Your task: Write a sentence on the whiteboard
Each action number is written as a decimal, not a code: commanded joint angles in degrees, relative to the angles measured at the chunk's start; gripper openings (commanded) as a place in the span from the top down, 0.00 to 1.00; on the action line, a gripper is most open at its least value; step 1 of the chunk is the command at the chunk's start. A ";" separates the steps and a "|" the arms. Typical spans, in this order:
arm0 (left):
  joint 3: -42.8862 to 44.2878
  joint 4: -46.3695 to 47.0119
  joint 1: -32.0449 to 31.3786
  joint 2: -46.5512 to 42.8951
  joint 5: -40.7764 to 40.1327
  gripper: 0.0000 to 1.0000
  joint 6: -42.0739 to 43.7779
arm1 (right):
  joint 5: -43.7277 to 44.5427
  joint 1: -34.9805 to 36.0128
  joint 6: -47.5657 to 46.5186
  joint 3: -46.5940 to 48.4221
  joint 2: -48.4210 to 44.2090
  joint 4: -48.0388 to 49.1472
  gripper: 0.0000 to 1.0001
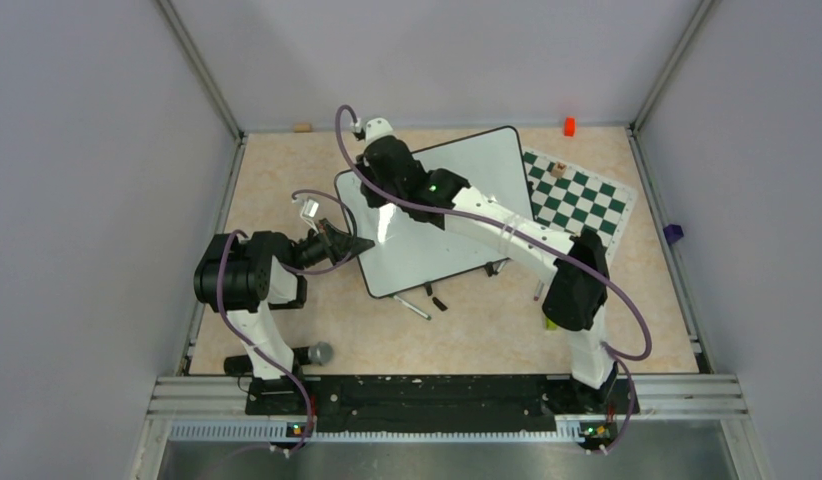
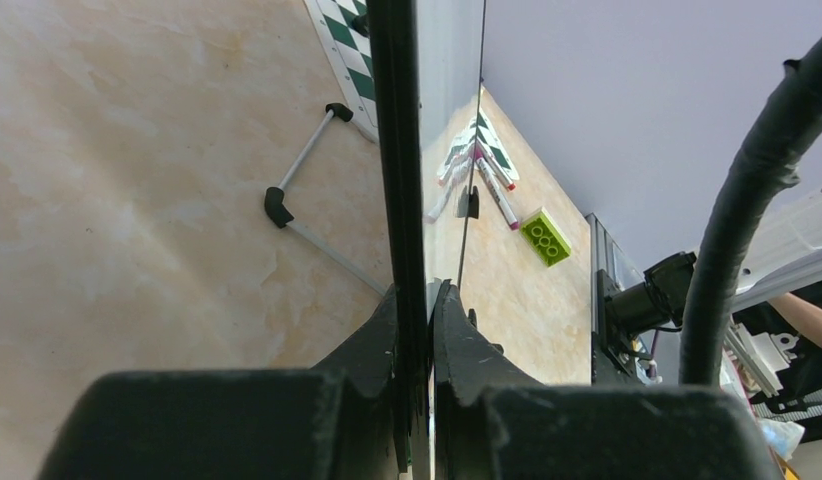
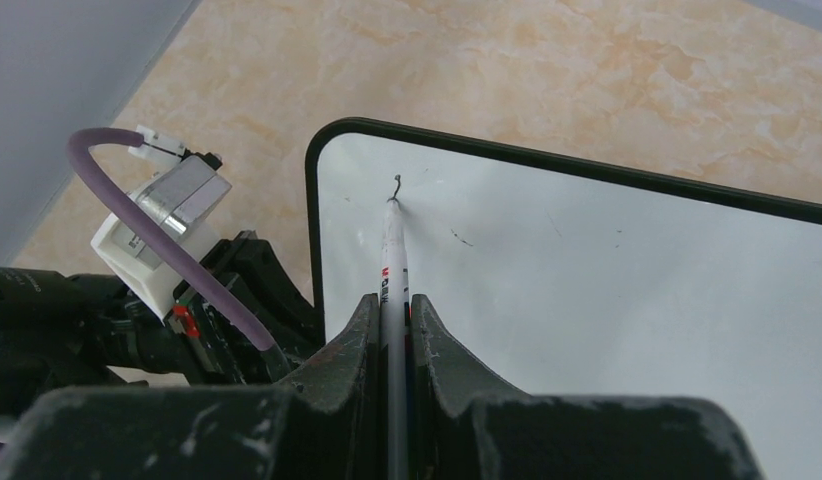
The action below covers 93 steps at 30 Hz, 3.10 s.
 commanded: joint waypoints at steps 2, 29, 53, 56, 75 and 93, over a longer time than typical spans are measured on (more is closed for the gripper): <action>-2.92 2.32 -1.34 3.89 1.10 1.00 11.37 | -0.71 -0.27 -0.68 -1.94 -1.68 -1.33 1.00; -3.01 2.36 -1.31 3.74 1.14 1.00 11.49 | -4.30 -0.96 0.59 -1.11 -6.20 0.82 1.00; -3.14 2.37 -1.28 3.73 1.04 1.00 11.83 | 0.52 -1.69 -0.12 5.24 -0.60 -2.09 1.00; -3.23 2.35 -1.32 3.81 1.01 1.00 11.84 | 0.44 -1.61 -0.15 6.25 0.31 -3.00 1.00; -3.10 2.33 -1.32 3.76 1.05 1.00 11.92 | -2.52 -1.60 -0.43 6.40 1.57 -5.91 1.00; -3.18 2.38 -1.30 3.73 1.08 1.00 11.96 | -4.74 -1.64 -0.81 7.07 2.38 -7.01 1.00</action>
